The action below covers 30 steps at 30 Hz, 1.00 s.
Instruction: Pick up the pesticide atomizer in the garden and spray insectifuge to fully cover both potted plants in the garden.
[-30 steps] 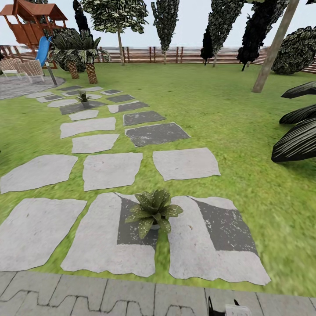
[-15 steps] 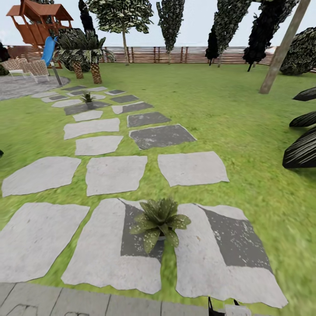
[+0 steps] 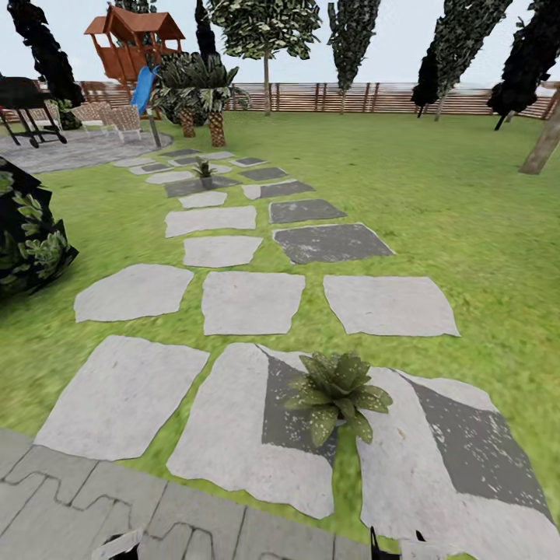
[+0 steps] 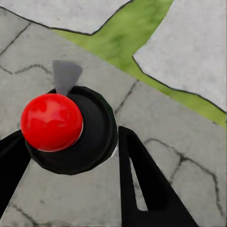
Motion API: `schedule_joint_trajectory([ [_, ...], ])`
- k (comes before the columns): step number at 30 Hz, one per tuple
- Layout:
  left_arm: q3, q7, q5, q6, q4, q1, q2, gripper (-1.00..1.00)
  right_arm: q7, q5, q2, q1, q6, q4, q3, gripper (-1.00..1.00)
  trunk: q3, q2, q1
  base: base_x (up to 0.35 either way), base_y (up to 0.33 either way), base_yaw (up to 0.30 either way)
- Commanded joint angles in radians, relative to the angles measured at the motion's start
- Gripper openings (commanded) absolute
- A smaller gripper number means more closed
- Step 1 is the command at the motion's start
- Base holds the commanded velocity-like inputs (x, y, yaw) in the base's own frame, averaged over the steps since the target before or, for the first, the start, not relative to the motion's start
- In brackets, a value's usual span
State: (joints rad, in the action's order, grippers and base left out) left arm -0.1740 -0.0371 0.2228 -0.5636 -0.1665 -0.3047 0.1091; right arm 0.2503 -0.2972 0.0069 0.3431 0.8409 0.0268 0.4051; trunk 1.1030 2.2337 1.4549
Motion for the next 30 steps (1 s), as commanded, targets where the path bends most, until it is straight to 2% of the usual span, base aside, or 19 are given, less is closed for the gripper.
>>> schedule_joint_trajectory([
  [1,0.0,-0.005,0.006,-0.002,0.004,-0.001,0.002,-1.0,0.004,-0.007,0.0,0.001,0.003,-0.001,0.009,1.0,0.001,0.0,-0.001,-0.187,0.282,0.28],
  [7,0.002,-0.008,0.003,0.0,0.008,-0.001,0.008,-1.0,0.004,-0.007,0.001,0.001,0.003,-0.001,0.009,1.0,0.001,0.0,-0.001,-0.117,0.293,0.28],
  [13,0.011,-0.01,-0.008,0.002,0.008,-0.001,-0.001,-1.0,0.004,-0.007,0.001,0.001,0.003,0.0,0.009,1.0,0.001,0.0,-0.001,0.028,0.309,0.28],
  [19,0.011,-0.01,-0.008,0.002,0.01,-0.001,0.0,-1.0,0.004,-0.007,0.001,0.001,0.003,0.0,0.009,1.0,0.001,0.0,-0.001,0.197,0.294,0.226],
  [30,0.011,-0.009,-0.008,0.002,0.022,-0.001,0.002,-1.0,0.0,-0.005,-0.004,0.001,0.003,-0.001,0.009,1.0,0.001,0.0,-0.001,0.297,0.179,0.011],
])
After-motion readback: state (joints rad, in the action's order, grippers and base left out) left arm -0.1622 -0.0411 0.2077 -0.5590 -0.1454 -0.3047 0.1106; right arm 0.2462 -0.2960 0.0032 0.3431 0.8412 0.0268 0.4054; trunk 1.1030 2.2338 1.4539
